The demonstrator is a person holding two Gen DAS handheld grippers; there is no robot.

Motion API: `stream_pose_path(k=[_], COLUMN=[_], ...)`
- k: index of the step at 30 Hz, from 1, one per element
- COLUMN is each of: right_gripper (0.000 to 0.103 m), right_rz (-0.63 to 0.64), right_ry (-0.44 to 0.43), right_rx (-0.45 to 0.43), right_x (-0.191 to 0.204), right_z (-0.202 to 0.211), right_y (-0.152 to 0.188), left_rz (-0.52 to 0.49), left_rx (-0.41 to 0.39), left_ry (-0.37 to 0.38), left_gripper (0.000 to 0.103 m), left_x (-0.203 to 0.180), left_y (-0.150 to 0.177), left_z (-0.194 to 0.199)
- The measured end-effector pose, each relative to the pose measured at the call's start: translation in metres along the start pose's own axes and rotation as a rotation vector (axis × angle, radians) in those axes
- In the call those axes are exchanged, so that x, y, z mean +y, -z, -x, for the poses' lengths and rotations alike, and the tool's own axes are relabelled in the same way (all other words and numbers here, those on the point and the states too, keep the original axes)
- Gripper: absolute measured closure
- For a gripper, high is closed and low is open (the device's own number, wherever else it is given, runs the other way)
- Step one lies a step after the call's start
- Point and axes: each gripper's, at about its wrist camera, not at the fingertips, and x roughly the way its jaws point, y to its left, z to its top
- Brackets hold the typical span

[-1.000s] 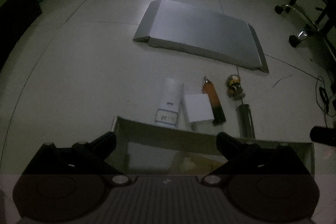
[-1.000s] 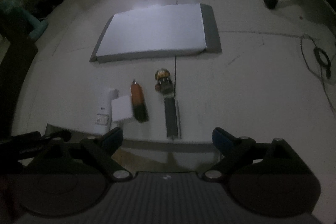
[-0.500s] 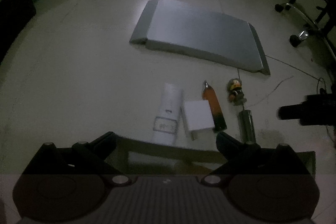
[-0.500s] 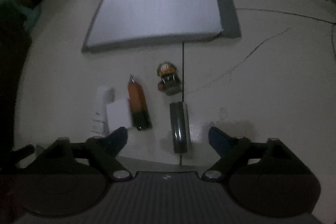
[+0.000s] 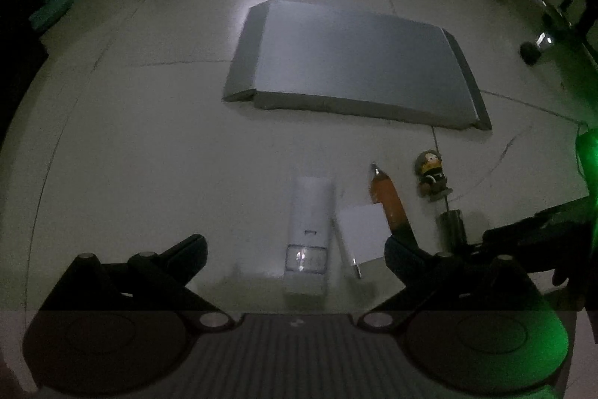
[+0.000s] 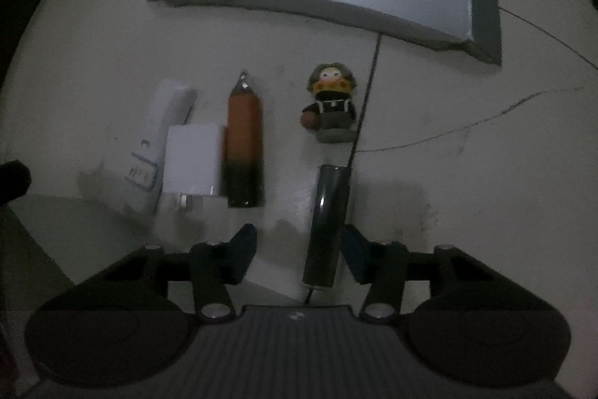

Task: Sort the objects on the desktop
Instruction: 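Lower the right gripper onto the dark cylinder and close it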

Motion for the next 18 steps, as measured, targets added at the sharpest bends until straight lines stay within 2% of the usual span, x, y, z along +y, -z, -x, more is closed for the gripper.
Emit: stream_pose_path(k=[4,11,16,18], right_gripper=[0.053,0.053,0.053,0.053], right_rz=[-0.001,0.033,0.076,0.093], right_ry=[0.007,-0.001,0.02,0.009], right_rx=[0.016,0.037,0.069,0.091], right_x=[-0.009,-0.013,-0.012,-0.011], right_z=[-0.008,-0.024,-0.026,-0.029], right_y=[0.003,0.005,-0.001,-0.003], left_rz=[-0.002,0.071,0.098,0.095], left_rx=[0.039,0.109,0.192,0.203], left_ry=[0.023,0.05,0.068,0.066], left_gripper=[0.0,0.0,0.001,0.002], left_x=[-0.016,-0.04,-0.052,-0.055], left_y=[-0.012,-0.027,-0.029,-0.028], left_z=[-0.015,-0.056,-0.089,-0.097])
